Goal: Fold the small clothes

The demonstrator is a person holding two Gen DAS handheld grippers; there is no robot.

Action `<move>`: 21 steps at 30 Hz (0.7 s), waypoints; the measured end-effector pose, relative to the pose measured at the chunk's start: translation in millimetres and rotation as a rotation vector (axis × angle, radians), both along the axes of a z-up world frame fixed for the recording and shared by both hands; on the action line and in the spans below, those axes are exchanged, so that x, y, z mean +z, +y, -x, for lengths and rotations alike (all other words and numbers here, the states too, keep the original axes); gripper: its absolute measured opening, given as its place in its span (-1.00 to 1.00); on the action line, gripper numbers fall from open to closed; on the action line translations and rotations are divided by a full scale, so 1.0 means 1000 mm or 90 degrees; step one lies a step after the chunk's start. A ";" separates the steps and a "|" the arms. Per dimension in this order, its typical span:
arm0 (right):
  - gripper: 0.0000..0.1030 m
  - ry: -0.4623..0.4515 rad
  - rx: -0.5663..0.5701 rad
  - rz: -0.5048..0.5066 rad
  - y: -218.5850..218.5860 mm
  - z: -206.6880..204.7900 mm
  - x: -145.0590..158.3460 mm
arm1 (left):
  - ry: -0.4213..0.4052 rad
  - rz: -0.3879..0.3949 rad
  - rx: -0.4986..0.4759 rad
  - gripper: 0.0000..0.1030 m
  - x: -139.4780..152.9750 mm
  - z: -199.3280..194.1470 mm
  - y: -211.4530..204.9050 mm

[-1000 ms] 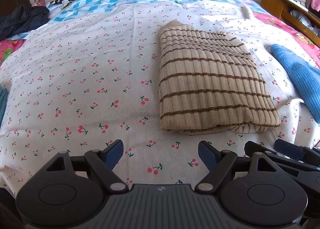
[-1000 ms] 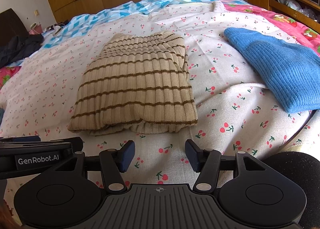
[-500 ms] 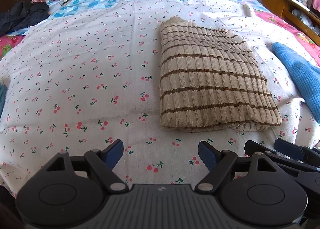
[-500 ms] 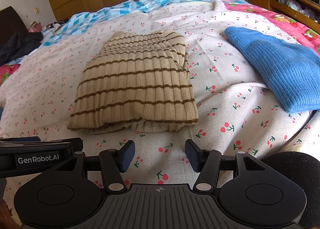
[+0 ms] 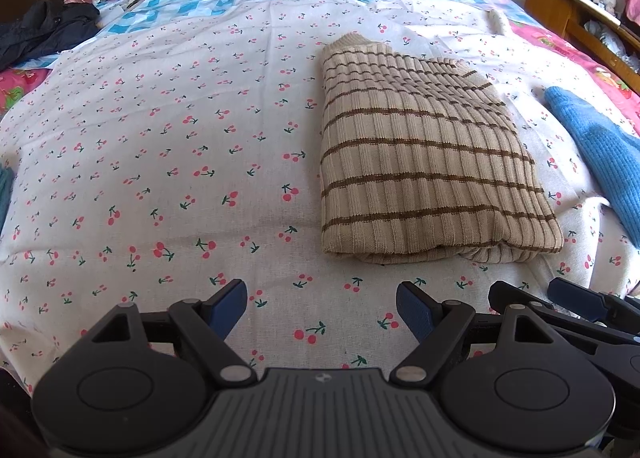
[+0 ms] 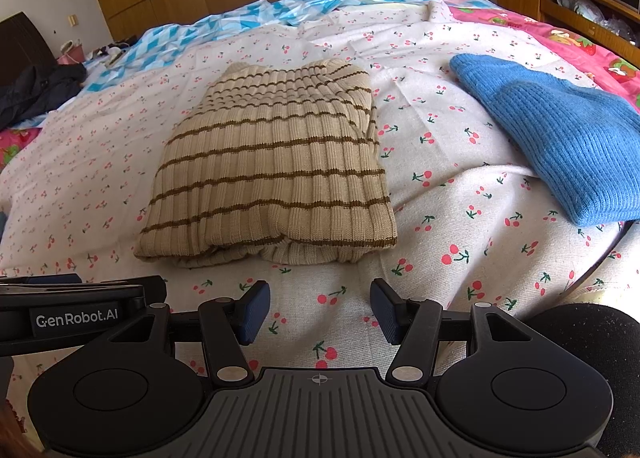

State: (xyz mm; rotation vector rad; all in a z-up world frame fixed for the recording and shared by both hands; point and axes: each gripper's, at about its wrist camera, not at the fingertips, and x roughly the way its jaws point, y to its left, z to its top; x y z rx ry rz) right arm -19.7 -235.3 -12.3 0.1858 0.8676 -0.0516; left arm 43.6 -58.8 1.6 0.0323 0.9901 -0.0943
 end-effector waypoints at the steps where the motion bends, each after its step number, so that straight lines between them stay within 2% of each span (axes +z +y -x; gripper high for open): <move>1: 0.08 0.000 0.000 0.000 0.000 0.000 0.000 | 0.000 0.000 0.000 0.64 0.000 0.000 0.000; 21: 0.08 0.000 0.000 0.000 0.000 0.001 0.000 | -0.005 -0.003 0.000 0.64 0.002 0.001 -0.001</move>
